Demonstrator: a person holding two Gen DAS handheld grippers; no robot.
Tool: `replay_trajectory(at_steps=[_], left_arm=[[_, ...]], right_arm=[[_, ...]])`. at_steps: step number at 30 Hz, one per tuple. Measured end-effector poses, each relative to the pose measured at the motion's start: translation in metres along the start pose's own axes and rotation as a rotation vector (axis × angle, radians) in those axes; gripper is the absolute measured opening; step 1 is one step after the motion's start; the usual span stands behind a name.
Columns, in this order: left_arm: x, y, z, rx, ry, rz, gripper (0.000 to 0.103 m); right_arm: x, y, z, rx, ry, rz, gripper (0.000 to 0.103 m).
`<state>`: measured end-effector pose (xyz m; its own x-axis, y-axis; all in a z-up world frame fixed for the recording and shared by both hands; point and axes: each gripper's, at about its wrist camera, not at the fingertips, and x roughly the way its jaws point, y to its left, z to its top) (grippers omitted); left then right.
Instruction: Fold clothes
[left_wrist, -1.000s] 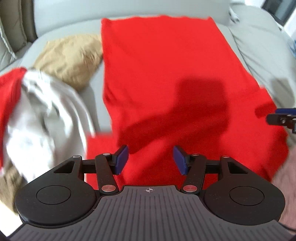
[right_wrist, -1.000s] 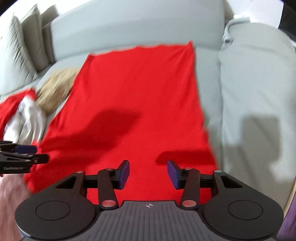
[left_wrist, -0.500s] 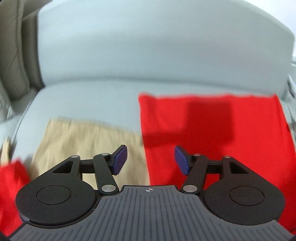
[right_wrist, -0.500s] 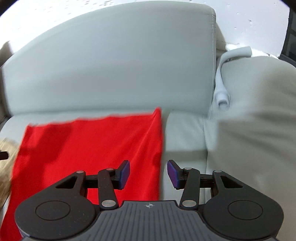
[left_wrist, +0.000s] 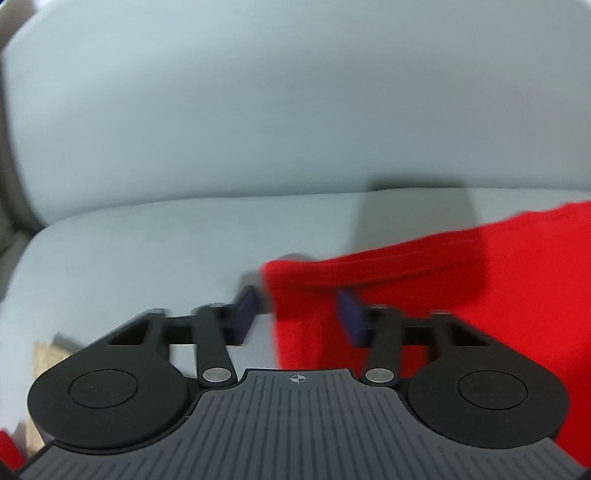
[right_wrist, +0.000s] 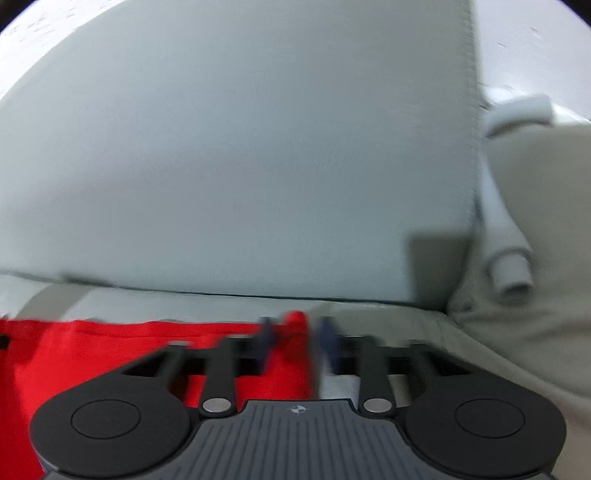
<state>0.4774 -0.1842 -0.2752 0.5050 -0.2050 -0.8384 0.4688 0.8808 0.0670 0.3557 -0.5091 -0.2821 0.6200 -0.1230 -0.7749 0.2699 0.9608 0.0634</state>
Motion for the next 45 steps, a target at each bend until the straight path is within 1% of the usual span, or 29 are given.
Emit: replay_trajectory(at_steps=[3, 4, 9, 10, 12, 13, 15, 17, 18, 19, 20, 21, 22, 23, 24, 26, 27, 28, 30, 31, 32, 35, 36, 40, 44, 45], left_arm=[[-0.014, -0.01, -0.001, 0.078, -0.04, 0.044, 0.003], [-0.022, -0.01, -0.001, 0.074, -0.057, 0.048, 0.003], [-0.068, -0.012, -0.004, 0.064, -0.126, 0.063, 0.003], [-0.083, -0.013, -0.007, 0.065, -0.141, 0.07, 0.004], [-0.109, -0.014, -0.015, 0.048, -0.163, 0.074, 0.004], [-0.131, -0.014, -0.023, 0.027, -0.179, 0.074, 0.004], [-0.152, -0.014, -0.033, 0.004, -0.189, 0.074, 0.004], [-0.186, -0.018, -0.055, -0.025, -0.204, 0.071, 0.004], [-0.196, -0.021, -0.063, -0.032, -0.205, 0.07, 0.003], [-0.214, -0.026, -0.079, -0.048, -0.203, 0.061, 0.003], [-0.231, -0.031, -0.094, -0.063, -0.201, 0.052, 0.004], [-0.237, -0.036, -0.105, -0.075, -0.193, 0.042, 0.004], [-0.253, -0.044, -0.128, -0.089, -0.173, 0.019, 0.004], [-0.268, -0.052, -0.149, -0.102, -0.155, -0.001, 0.004], [-0.272, -0.055, -0.156, -0.101, -0.148, -0.004, 0.004], [-0.293, -0.072, -0.197, -0.1, -0.108, -0.018, 0.004], [-0.301, -0.079, -0.207, -0.101, -0.1, -0.021, 0.004], [-0.299, -0.09, -0.225, -0.097, -0.092, -0.018, 0.004], [-0.299, -0.103, -0.248, -0.061, -0.089, 0.027, 0.004], [-0.3, -0.106, -0.257, -0.047, -0.086, 0.05, 0.004], [-0.296, -0.108, -0.268, -0.054, -0.069, 0.065, 0.004], [-0.29, -0.107, -0.283, -0.105, -0.025, 0.087, 0.004], [-0.29, -0.107, -0.285, -0.112, -0.023, 0.091, 0.004], [-0.31, -0.107, -0.295, -0.119, -0.057, 0.083, 0.004], [-0.333, -0.102, -0.294, -0.12, -0.106, 0.051, 0.003], [-0.336, -0.101, -0.295, -0.113, -0.102, 0.04, 0.003]], right_arm=[[-0.018, 0.007, 0.003, -0.075, -0.024, -0.035, 0.005], [-0.026, 0.006, 0.004, -0.074, -0.038, -0.036, 0.005], [-0.098, 0.004, 0.005, -0.065, -0.13, -0.022, 0.005], [-0.109, 0.002, 0.004, -0.061, -0.139, -0.02, 0.005], [-0.148, -0.001, -0.002, -0.047, -0.165, -0.007, 0.005], [-0.16, -0.001, -0.005, -0.041, -0.171, -0.002, 0.005], [-0.202, -0.005, -0.021, -0.019, -0.181, 0.011, 0.005], [-0.229, -0.004, -0.038, 0.0, -0.182, 0.019, 0.005], [-0.246, -0.006, -0.051, 0.018, -0.18, 0.026, 0.005], [-0.259, -0.006, -0.064, 0.038, -0.176, 0.033, 0.005], [-0.273, -0.006, -0.078, 0.059, -0.169, 0.041, 0.005], [-0.286, -0.006, -0.096, 0.077, -0.157, 0.048, 0.005], [-0.293, -0.003, -0.11, 0.082, -0.142, 0.051, 0.005], [-0.306, 0.002, -0.135, 0.081, -0.116, 0.056, 0.005], [-0.316, 0.008, -0.157, 0.075, -0.093, 0.063, 0.005], [-0.328, 0.019, -0.193, 0.065, -0.062, 0.078, 0.005], [-0.333, 0.024, -0.211, 0.06, -0.047, 0.081, 0.005], [-0.334, 0.026, -0.221, 0.058, -0.036, 0.078, 0.005], [-0.331, 0.026, -0.247, 0.057, -0.005, 0.059, 0.005], [-0.328, 0.024, -0.252, 0.061, 0.007, 0.046, 0.005], [-0.326, 0.022, -0.258, 0.067, 0.019, 0.034, 0.005], [-0.318, 0.014, -0.265, 0.096, 0.054, 0.022, 0.005], [-0.317, 0.012, -0.266, 0.097, 0.056, 0.02, 0.005], [-0.329, 0.011, -0.263, 0.087, 0.03, 0.021, 0.005], [-0.35, 0.009, -0.264, 0.083, -0.005, 0.028, 0.005], [-0.355, 0.008, -0.264, 0.077, -0.013, 0.029, 0.005]])
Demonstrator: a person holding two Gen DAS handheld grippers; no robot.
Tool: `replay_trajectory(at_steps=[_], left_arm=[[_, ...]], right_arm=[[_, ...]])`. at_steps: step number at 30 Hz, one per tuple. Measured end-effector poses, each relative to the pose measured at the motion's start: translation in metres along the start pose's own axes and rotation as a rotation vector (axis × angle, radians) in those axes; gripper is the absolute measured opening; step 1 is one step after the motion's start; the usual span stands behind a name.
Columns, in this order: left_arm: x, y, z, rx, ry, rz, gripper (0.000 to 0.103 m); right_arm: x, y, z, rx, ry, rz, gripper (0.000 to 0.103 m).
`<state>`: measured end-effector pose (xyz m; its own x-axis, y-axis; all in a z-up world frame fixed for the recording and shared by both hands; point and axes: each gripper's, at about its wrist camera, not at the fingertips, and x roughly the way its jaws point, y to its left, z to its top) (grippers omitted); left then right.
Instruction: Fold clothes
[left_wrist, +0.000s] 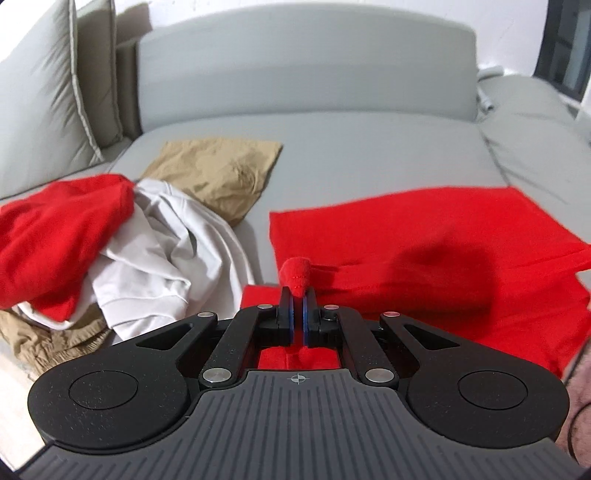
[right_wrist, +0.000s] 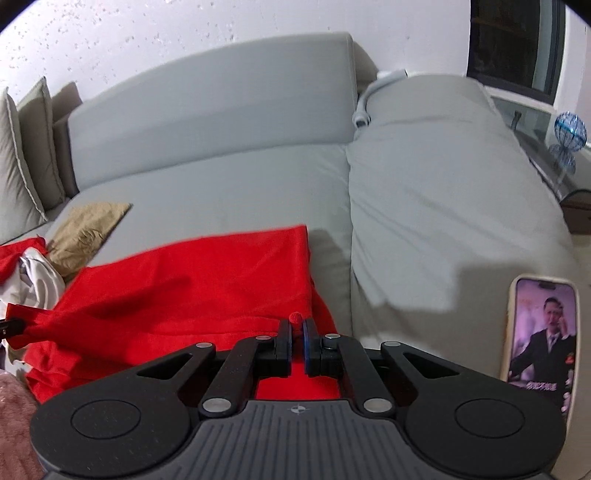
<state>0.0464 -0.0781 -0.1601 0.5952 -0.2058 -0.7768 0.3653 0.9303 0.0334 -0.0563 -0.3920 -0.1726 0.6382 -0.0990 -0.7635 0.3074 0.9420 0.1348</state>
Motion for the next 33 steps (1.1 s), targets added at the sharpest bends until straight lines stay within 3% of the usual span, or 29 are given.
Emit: replay_trajectory(at_steps=[2, 3, 4, 5, 6, 9, 13, 18, 23, 33], left_arm=[[-0.005, 0.002, -0.002, 0.014, 0.017, -0.021, 0.005], [-0.001, 0.001, -0.005, 0.024, 0.081, -0.023, 0.013], [0.003, 0.001, -0.008, 0.033, 0.143, -0.024, 0.018], [0.007, 0.002, -0.012, 0.029, 0.188, -0.018, 0.022], [0.006, 0.003, -0.013, 0.024, 0.198, -0.019, 0.022], [-0.016, 0.016, -0.021, -0.055, 0.193, -0.05, 0.031], [-0.038, 0.022, -0.018, -0.076, 0.133, -0.076, 0.033], [-0.042, -0.008, -0.013, 0.129, 0.052, -0.072, 0.044], [-0.02, -0.044, -0.013, 0.433, 0.06, -0.001, 0.047], [-0.005, -0.04, -0.022, 0.565, 0.095, -0.006, 0.047]], right_arm=[[-0.006, 0.001, -0.002, -0.039, -0.002, -0.001, 0.008], [-0.004, 0.003, -0.004, -0.071, 0.027, 0.001, 0.014], [-0.002, 0.003, -0.006, -0.09, 0.073, 0.001, 0.019], [0.005, 0.004, -0.01, -0.115, 0.156, -0.006, 0.03], [0.007, 0.003, -0.012, -0.12, 0.195, -0.018, 0.037], [-0.006, 0.001, -0.014, -0.114, 0.172, -0.016, 0.037], [-0.016, 0.005, -0.006, -0.108, 0.144, 0.04, 0.04], [0.001, 0.025, -0.001, -0.228, 0.169, 0.115, 0.054], [0.033, 0.04, -0.005, -0.444, 0.27, 0.093, 0.054], [0.022, 0.046, -0.009, -0.62, 0.234, 0.157, 0.051]])
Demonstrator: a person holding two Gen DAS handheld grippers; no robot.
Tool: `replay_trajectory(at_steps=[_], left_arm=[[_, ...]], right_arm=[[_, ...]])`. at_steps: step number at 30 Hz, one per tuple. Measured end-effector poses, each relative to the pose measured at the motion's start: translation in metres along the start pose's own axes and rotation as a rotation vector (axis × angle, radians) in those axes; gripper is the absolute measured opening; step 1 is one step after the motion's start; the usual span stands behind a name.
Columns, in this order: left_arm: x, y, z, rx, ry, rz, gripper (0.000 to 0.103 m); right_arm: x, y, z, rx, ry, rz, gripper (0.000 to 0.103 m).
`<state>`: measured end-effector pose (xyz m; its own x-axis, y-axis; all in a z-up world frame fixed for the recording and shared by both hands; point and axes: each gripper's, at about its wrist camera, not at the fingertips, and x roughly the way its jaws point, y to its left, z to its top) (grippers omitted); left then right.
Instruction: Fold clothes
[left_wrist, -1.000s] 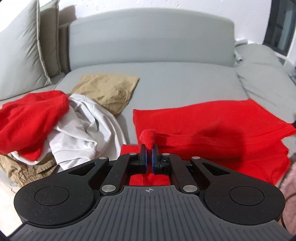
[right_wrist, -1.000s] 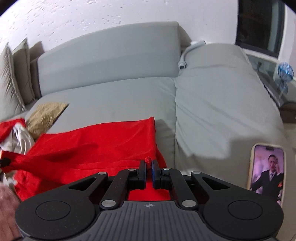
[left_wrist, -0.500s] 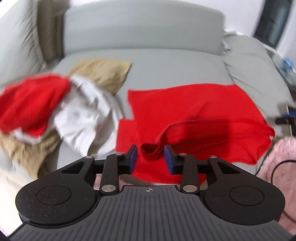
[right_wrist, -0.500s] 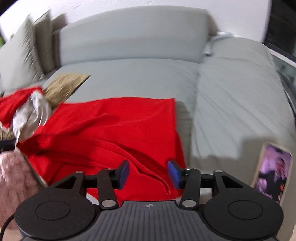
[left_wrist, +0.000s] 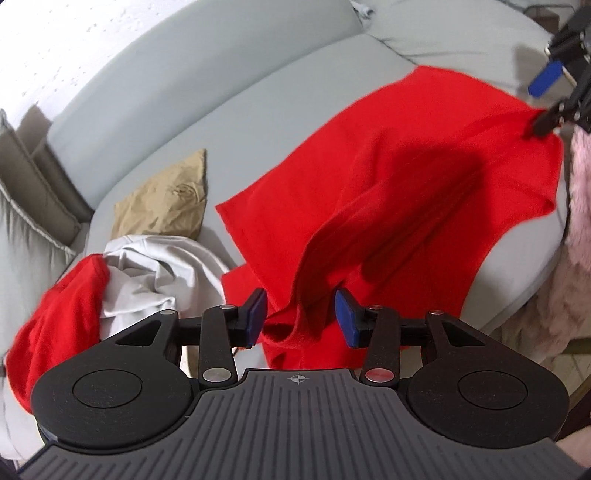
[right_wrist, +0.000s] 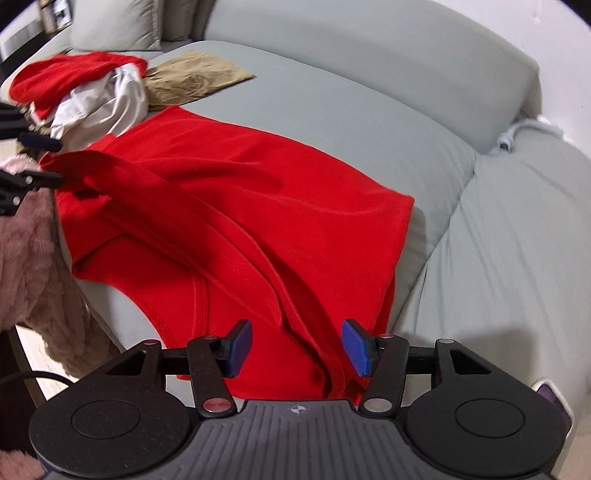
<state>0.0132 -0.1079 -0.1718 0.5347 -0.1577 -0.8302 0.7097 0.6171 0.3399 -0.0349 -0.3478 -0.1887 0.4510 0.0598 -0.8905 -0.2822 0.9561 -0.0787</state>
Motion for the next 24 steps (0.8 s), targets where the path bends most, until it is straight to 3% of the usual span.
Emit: replay_trajectory(at_steps=[2, 8, 20, 24], left_arm=[[-0.002, 0.0, -0.005, 0.041, -0.011, -0.007, 0.047], [-0.004, 0.007, -0.018, 0.139, -0.056, -0.002, 0.047], [0.014, -0.006, -0.017, 0.296, -0.064, 0.017, 0.046], [0.019, -0.007, -0.016, 0.334, -0.051, 0.011, 0.037]], right_arm=[[-0.004, 0.002, -0.002, -0.062, -0.023, 0.006, 0.047], [-0.006, 0.006, -0.007, -0.245, -0.018, -0.003, 0.046], [0.01, -0.001, -0.015, -0.304, -0.004, 0.003, 0.043], [0.02, 0.0, -0.015, -0.354, 0.039, 0.005, 0.04]])
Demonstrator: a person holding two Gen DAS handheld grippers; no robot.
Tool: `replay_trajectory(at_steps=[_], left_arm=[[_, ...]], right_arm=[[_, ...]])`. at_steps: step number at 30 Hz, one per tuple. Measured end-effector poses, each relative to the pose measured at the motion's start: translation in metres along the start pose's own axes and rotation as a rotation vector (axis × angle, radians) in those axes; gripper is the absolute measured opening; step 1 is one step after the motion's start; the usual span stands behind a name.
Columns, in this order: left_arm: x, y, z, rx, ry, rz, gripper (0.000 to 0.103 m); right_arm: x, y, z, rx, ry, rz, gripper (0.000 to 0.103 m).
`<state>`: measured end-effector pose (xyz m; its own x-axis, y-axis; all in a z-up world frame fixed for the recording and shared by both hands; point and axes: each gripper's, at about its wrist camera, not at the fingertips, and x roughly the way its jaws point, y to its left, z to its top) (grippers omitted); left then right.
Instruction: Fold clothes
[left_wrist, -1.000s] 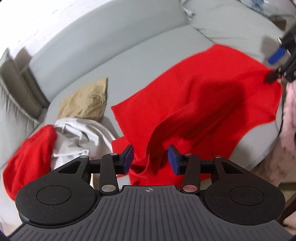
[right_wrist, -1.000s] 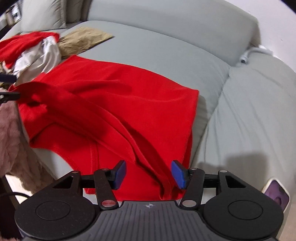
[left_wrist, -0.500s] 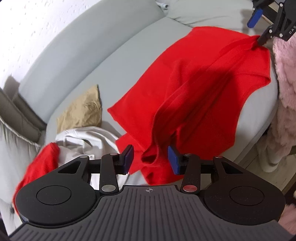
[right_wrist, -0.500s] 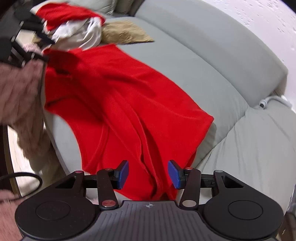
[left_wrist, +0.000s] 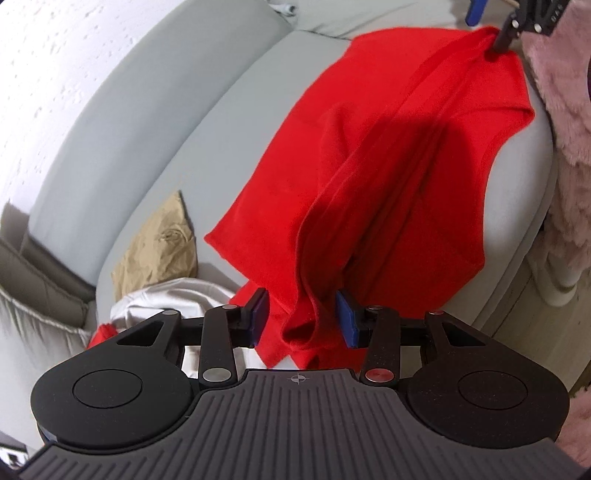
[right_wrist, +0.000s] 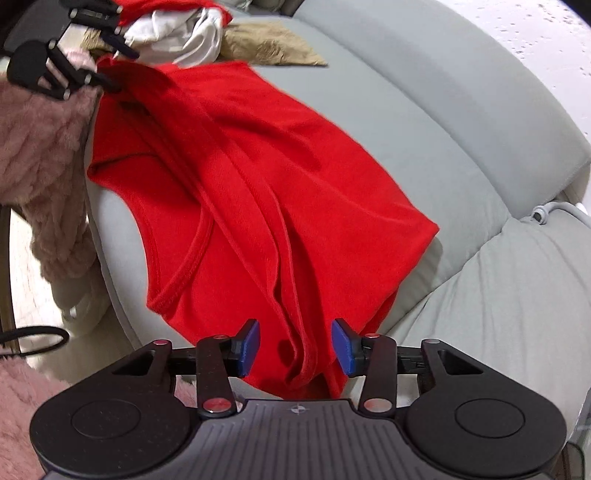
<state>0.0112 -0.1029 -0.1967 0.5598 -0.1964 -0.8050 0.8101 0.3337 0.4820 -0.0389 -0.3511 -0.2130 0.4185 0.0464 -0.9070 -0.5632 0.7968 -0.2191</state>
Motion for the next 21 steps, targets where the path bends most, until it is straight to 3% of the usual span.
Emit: replay_trajectory(at_steps=[2, 5, 8, 11, 15, 16, 21], left_arm=[[0.003, -0.002, 0.0, 0.03, 0.007, -0.006, 0.029], [0.006, -0.004, -0.001, 0.085, 0.017, 0.026, 0.007], [0.001, 0.002, -0.003, 0.087, -0.013, 0.039, 0.004], [0.001, 0.016, 0.002, 0.098, -0.031, 0.102, 0.004], [0.011, 0.054, 0.028, 0.091, -0.043, 0.221, 0.004], [0.01, 0.079, 0.045, 0.047, -0.058, 0.272, 0.004], [-0.01, 0.125, 0.075, -0.013, -0.136, 0.4, 0.004]], right_arm=[[0.009, 0.002, 0.001, -0.043, 0.042, -0.01, 0.036], [0.015, 0.003, 0.002, -0.076, 0.084, -0.02, 0.003], [0.01, 0.002, 0.005, -0.107, 0.086, -0.054, 0.003], [0.002, -0.006, 0.013, -0.142, 0.075, -0.141, 0.003], [-0.006, -0.038, 0.054, -0.112, 0.036, -0.315, 0.003], [-0.01, -0.045, 0.064, -0.101, 0.017, -0.35, 0.003], [-0.055, -0.086, 0.116, -0.002, -0.114, -0.539, 0.003]])
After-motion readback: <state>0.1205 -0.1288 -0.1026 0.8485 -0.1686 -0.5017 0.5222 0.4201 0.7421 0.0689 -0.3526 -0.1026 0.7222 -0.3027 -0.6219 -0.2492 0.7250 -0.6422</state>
